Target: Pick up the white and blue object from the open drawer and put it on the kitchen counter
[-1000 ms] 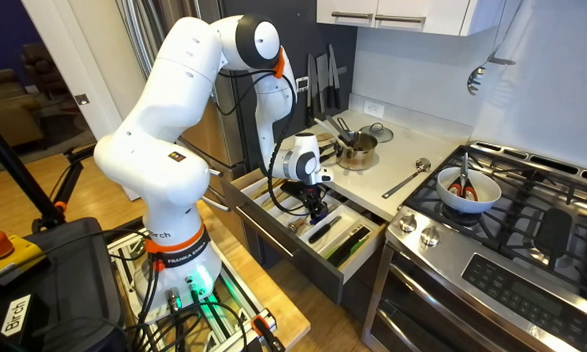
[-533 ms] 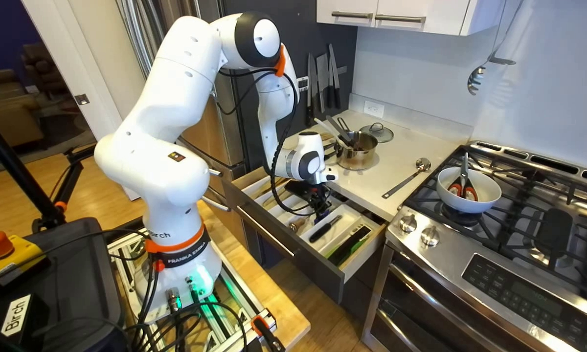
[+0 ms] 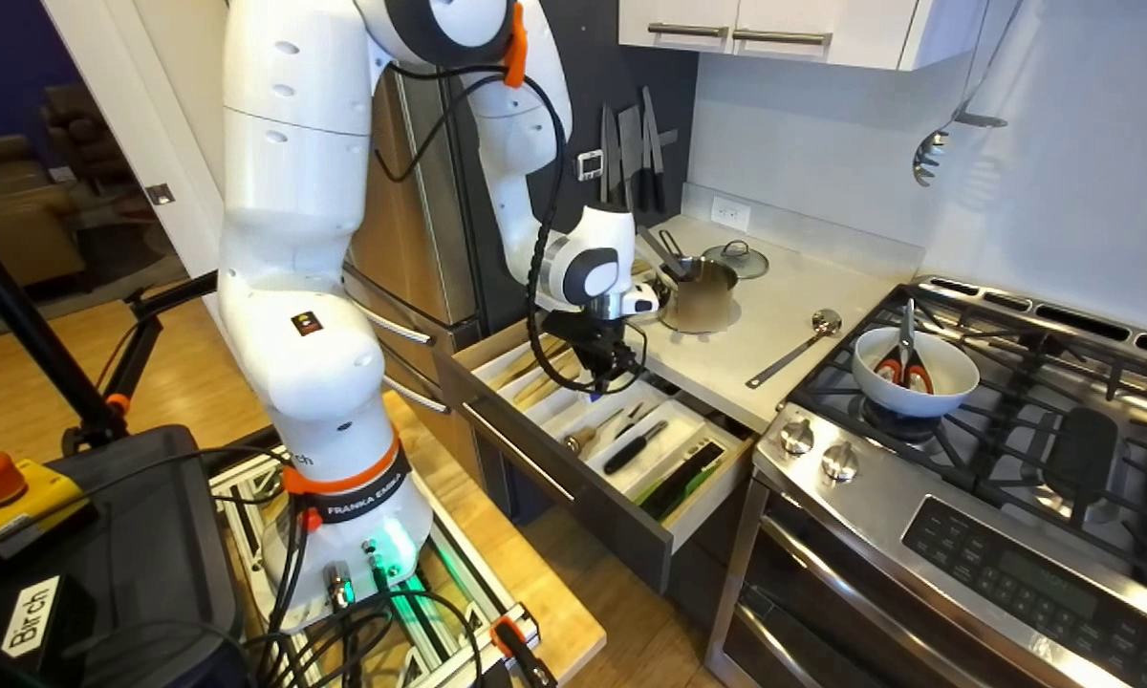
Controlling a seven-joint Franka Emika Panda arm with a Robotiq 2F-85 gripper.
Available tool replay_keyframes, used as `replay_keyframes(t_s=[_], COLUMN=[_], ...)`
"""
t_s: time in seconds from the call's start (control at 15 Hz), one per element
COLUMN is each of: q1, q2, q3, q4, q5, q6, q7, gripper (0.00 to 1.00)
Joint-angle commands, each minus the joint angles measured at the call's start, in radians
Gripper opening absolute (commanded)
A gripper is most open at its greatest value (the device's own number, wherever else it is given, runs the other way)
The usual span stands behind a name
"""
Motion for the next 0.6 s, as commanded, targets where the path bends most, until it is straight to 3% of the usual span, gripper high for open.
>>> replay_keyframes(t_s=[0.0, 0.2, 0.53], q1=[-0.103, -0.110, -0.102], q2=[-0.177, -0.245, -0.169], q3=[0.039, -0.044, -0.150], q4=[-0.086, -0.083, 0.007], q5=[0.138, 0.182, 0.109], q6=[-0.137, -0.112, -0.081], q7=[-0.159, -0.101, 0.117], gripper=[0.01, 0.01, 0.01])
